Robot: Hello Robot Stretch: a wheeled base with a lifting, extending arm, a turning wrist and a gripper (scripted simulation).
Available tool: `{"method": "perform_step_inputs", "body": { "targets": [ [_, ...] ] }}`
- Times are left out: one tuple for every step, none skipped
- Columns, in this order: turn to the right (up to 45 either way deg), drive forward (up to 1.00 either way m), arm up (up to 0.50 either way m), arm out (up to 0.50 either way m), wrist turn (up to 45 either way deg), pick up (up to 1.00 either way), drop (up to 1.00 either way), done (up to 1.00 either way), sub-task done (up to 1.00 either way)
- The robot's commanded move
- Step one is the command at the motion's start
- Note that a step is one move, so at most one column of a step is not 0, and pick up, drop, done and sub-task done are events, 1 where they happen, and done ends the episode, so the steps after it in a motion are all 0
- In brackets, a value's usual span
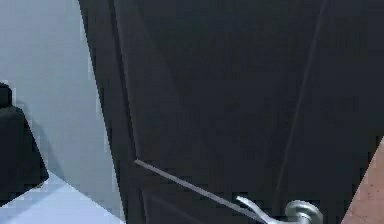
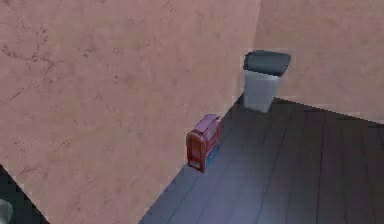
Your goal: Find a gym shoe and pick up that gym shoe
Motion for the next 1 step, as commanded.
{"method": "perform_step_inputs", "body": {
  "targets": [
    [-42.0, 0.00, 0.00, 0.00, 0.0, 0.00, 0.00, 0.00, 0.00]
  ]
}}
